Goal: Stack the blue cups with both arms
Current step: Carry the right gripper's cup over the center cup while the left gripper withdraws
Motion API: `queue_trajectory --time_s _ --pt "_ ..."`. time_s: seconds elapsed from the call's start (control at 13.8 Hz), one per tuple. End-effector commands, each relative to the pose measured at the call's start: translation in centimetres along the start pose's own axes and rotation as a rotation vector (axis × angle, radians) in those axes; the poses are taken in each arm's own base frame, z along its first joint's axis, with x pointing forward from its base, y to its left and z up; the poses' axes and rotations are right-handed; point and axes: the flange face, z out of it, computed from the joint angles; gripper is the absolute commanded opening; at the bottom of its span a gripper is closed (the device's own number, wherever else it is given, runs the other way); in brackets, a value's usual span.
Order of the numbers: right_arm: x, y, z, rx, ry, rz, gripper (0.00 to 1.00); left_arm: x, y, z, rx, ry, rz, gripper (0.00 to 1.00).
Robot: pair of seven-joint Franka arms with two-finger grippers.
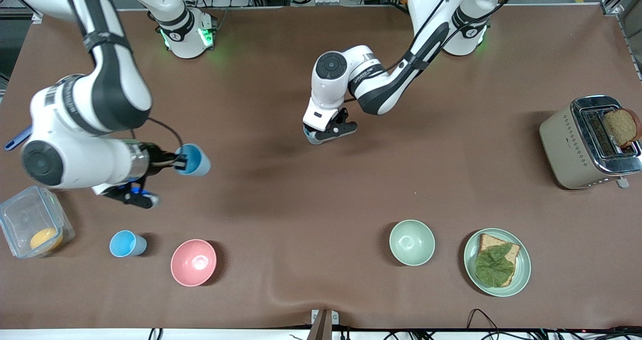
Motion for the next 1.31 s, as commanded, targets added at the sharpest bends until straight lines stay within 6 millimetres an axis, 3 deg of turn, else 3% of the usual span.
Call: queue_trajectory --time_s 0.0,0.15,0.36,0.44,0.65,0.87,1.02,1.24 --pt "-3.1 -3.4 0.0 0.013 -0.024 0.085 0.00 0.6 -0.8 -7.6 0.000 0.085 -0.045 1.00" --pt "-5.3 -6.8 1.8 -0.017 -0.031 0.048 0.00 2.0 -1.8 -13.0 -0.013 0.135 -0.083 1.00" --pt "-8.8 -12.4 4.5 -0.028 -0.030 0.081 0.00 6.0 -5.4 -20.9 -0.018 0.206 -0.095 1.00" --pt "-10.0 -14.0 6.4 -0.028 -0.055 0.083 0.00 7.7 -6.9 -23.1 -0.029 0.215 -0.110 1.00" --pt "-11.9 -16.9 9.9 0.013 -0.062 0.132 0.00 13.1 -12.6 -29.3 -0.066 0.199 -0.001 1.00" --pt "-13.5 -19.3 13.4 0.017 -0.040 0.171 0.00 19.6 -19.9 -35.7 -0.050 0.141 0.121 1.00" --pt "-13.8 -19.5 15.4 0.007 -0.038 0.174 0.00 22.3 -23.9 -38.8 -0.035 0.115 0.177 1.00" --pt "-14.8 -20.6 19.1 -0.005 -0.029 0.173 0.00 25.1 -28.4 -40.6 -0.018 0.117 0.238 1.00"
